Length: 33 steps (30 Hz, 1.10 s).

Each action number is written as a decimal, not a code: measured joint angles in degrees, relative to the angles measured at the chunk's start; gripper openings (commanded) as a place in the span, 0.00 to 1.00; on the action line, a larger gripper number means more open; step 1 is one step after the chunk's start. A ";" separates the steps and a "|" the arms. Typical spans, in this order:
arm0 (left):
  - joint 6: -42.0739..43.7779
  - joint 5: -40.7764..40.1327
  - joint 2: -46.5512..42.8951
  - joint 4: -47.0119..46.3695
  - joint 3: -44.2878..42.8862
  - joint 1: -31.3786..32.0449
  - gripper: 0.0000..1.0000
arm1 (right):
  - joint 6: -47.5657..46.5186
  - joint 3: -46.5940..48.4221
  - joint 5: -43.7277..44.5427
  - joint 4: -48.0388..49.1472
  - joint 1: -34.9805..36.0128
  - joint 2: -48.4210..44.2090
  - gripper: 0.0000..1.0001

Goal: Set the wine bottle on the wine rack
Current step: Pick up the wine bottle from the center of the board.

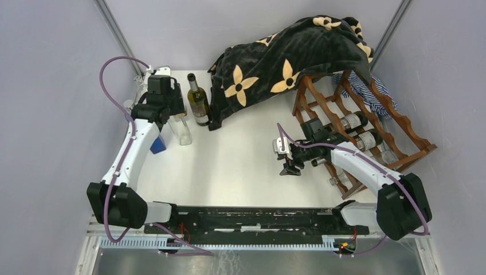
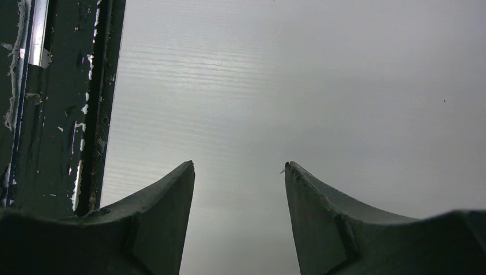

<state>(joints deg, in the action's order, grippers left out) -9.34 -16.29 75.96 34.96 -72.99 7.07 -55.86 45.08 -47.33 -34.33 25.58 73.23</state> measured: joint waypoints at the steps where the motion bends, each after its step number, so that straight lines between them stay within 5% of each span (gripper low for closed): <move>1: 0.00 -0.02 0.13 -0.02 0.00 0.02 0.61 | 0.00 0.00 0.00 0.00 0.00 0.00 0.65; 12: 0.07 -0.02 0.39 -0.44 0.02 0.02 0.45 | -0.07 0.00 0.04 0.00 -0.11 0.02 0.65; 17: 0.22 0.24 0.39 -0.61 0.02 0.00 0.03 | -0.17 0.00 0.07 0.00 -0.11 0.02 0.65; 25: 0.70 6.64 -0.57 0.39 0.00 -0.37 0.02 | -0.44 0.00 -0.02 -0.02 -0.11 0.24 0.65; 33: -4.02 29.38 -11.41 -0.66 5.51 -0.35 0.02 | -1.77 0.00 -1.73 -0.76 -0.11 0.61 0.66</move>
<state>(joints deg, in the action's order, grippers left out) -13.37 13.08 64.55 34.30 -67.48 6.72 -57.63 45.08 -49.06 -35.09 25.47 73.84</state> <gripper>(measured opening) 0.417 0.652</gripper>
